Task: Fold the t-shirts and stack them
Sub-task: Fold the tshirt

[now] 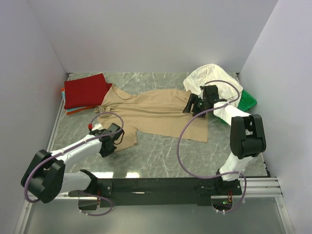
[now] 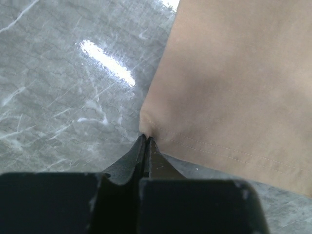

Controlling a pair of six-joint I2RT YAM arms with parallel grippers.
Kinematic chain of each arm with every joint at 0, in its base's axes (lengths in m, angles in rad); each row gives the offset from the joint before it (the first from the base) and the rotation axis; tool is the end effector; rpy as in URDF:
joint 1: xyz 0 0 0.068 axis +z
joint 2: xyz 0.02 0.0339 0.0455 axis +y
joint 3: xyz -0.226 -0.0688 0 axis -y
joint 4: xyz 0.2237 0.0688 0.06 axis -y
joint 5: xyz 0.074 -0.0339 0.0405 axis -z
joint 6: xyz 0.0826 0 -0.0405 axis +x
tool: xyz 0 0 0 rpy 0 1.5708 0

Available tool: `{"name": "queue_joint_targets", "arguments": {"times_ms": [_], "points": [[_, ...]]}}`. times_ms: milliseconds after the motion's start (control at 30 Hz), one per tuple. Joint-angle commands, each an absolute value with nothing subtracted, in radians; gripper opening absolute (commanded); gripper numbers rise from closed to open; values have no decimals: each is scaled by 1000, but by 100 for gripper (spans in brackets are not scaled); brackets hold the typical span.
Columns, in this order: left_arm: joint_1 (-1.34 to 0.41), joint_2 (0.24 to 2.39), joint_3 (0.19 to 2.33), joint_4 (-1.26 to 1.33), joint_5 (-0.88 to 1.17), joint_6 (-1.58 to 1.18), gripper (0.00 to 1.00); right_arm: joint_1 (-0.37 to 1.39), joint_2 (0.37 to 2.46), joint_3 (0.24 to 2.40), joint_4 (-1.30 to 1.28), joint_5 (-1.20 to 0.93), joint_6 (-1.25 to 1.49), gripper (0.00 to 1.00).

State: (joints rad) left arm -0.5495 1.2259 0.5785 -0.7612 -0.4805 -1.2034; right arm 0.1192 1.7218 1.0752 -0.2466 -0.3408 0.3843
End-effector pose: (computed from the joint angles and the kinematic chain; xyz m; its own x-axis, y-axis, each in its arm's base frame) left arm 0.1751 -0.0625 0.0938 -0.6751 -0.5570 -0.4837 -0.6419 0.7666 0.0131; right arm 0.3580 0.0707 0.1317 -0.8372 0.2556 -0.4836 -0.0068 0.8792 0.4764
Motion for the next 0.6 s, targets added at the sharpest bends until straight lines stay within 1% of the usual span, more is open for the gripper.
{"name": "queue_joint_targets", "arguments": {"times_ms": [0, 233, 367, 567], "points": [[-552, 1212, 603, -720, -502, -1172, 1, 112, 1664, 1062, -235, -328, 383, 72], [-554, 1180, 641, -658, -525, -1089, 1, 112, 1600, 1034, -281, -261, 396, 71], [-552, 1177, 655, -630, -531, -1037, 1, 114, 1557, 982, -334, -201, 406, 70], [-552, 1121, 631, -569, -522, -976, 1, 114, 1490, 922, -435, -62, 414, 70]]}}
